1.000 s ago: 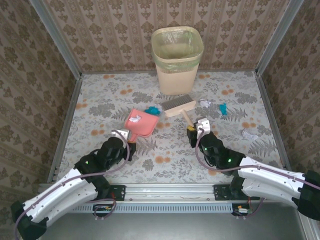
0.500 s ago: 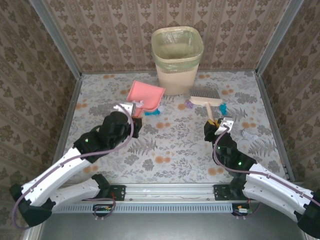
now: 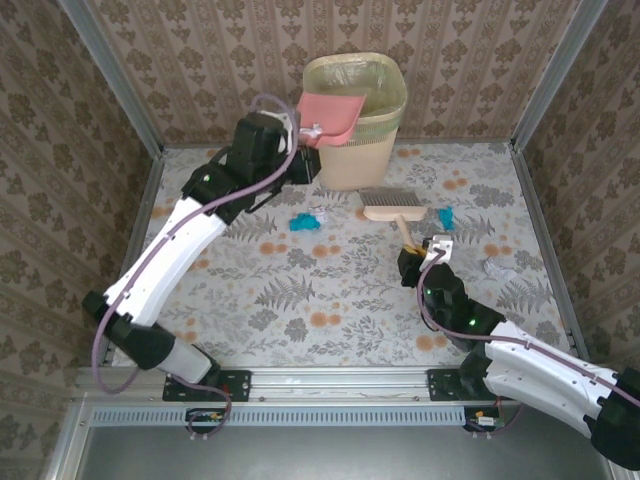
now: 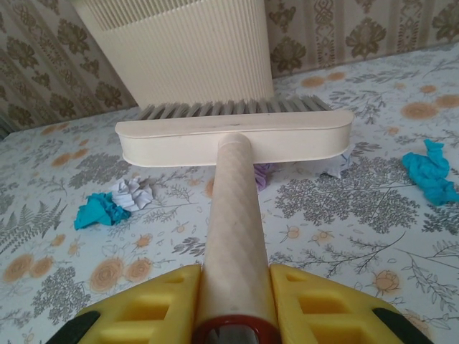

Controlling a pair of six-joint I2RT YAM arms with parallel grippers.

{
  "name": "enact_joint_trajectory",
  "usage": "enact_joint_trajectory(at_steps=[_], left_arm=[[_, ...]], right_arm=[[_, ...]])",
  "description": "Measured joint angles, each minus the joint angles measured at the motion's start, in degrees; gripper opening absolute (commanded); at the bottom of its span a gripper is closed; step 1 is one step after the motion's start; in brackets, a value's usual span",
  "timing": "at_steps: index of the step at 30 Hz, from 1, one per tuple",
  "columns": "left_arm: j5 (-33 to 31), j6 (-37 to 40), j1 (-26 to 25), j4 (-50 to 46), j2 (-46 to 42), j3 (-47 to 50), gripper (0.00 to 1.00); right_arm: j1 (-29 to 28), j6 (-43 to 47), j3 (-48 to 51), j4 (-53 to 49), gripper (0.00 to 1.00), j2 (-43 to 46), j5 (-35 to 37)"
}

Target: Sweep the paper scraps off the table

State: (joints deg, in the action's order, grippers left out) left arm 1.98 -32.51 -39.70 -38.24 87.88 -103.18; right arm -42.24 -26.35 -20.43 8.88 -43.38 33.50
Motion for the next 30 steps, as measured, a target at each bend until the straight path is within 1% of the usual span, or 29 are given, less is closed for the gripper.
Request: enact_joint_trajectory(at_steps=[4, 7, 11, 14, 18, 22, 30], left_arm=[[9.8, -5.6, 2.1, 1.7, 10.0, -11.4, 0.0], [15.8, -11.6, 3.0, 5.1, 16.8, -17.7, 0.0], [20.3, -19.9, 3.6, 9.2, 24.6, -24.9, 0.0], [23.0, -27.7, 4.0, 15.0, 29.7, -28.6, 0.0], [24.2, -37.6, 4.6, 24.1, 33.9, -29.4, 0.0], [23.7, -45.0, 5.0, 31.0, 36.2, -29.0, 0.0], [20.0, -57.6, 6.1, 48.8, 35.3, -20.1, 0.0]], right_arm=[[0.0, 0.1, 0.0, 0.3, 0.0, -0.8, -1.1], [0.0, 0.2, 0.0, 0.3, 0.0, -1.4, -1.6], [0.0, 0.7, 0.0, 0.3, 0.0, -1.4, -2.4], [0.0, 0.8, 0.0, 0.3, 0.0, -1.4, -2.5], [0.0, 1.2, 0.0, 0.3, 0.0, -1.4, -2.4], [0.0, 1.8, 0.0, 0.3, 0.0, -1.0, -2.4], [0.0, 2.4, 0.0, 0.3, 0.0, 0.2, -2.4]])
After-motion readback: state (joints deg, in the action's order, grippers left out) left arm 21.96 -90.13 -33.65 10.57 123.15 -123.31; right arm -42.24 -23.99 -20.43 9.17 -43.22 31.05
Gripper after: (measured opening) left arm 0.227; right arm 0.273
